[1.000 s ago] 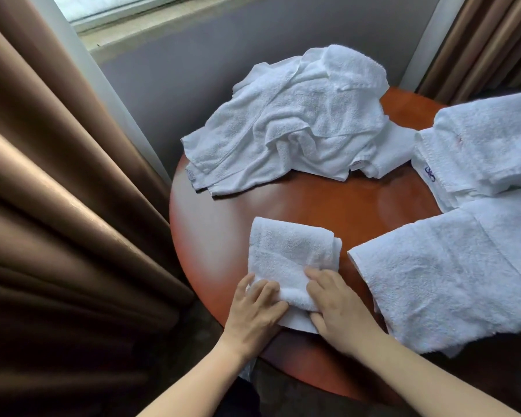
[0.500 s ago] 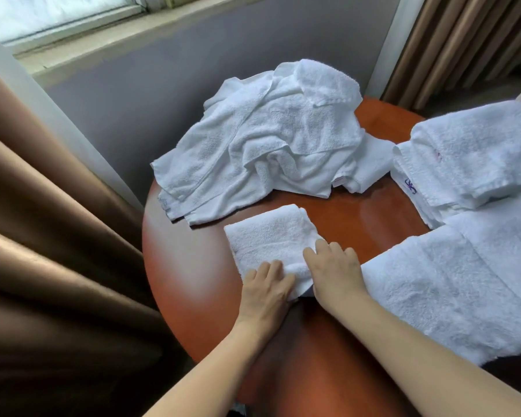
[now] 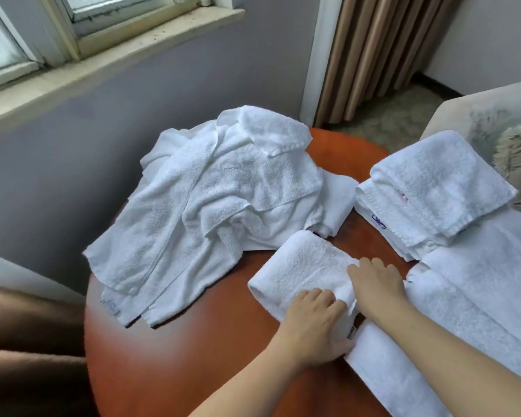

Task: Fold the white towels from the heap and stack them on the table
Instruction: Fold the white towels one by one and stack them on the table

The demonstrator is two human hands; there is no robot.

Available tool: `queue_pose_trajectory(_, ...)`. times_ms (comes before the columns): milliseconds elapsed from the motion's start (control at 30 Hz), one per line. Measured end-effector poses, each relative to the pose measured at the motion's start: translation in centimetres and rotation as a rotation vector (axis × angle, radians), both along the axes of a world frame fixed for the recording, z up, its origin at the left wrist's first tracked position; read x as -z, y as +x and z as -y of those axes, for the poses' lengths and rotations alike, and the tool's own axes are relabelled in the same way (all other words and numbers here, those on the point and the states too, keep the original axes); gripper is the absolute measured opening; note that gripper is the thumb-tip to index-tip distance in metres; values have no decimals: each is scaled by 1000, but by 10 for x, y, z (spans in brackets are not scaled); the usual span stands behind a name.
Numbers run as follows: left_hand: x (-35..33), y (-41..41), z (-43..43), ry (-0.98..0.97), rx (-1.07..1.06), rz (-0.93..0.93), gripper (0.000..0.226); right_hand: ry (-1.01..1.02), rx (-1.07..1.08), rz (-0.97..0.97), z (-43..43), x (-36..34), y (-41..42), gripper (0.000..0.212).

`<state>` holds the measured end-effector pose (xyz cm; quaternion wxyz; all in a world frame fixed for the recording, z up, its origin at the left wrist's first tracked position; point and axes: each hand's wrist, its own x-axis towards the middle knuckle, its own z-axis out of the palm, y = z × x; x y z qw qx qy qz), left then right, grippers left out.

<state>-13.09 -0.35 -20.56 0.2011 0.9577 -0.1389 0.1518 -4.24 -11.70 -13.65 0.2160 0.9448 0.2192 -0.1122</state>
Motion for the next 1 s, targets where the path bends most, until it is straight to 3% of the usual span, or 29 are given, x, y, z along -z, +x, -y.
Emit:
queue_pose_trajectory(67,-2,-4,-7,-29,-62,10,41,70,-9,-24,-1,-5,-1,30)
queue_pose_trajectory(133,-2,-9,-19,-100,-261,-44,42,260,-68,-15,-9,-9,-6,30)
queue_pose_trajectory(200,-5,-10,-35,-185,-571,-212,56,348,-114,-89,-19,-15,-12,38)
queue_pose_trajectory(267,-5,-7,-48,-389,-760,-421,69,363,-140,-185,-26,-7,-16,52)
queue_pose_trajectory(333,-1,-1,-52,-549,-735,-458,70,289,-89,-287,-26,5,-24,62)
queue_pose_trajectory(433,-6,17,-49,-632,-610,-466,64,256,-19,-239,-20,11,-24,67)
queue_pose_trajectory(600,-9,63,-29,-569,-473,-514,67,247,63,-192,5,10,-3,68)
queue_pose_trajectory(700,-17,83,-14,-416,-380,-585,64,200,124,-200,21,8,16,68)
queue_pose_trajectory(800,-39,98,-20,-222,-443,-420,44,166,114,-225,17,-7,39,57)
queue_pose_trajectory(933,-63,120,-72,-77,-593,2,31,412,78,-210,-15,-25,72,36)
queue_pose_trajectory(1000,-80,127,-102,-15,-672,-103,42,615,124,-275,-39,-27,85,33)
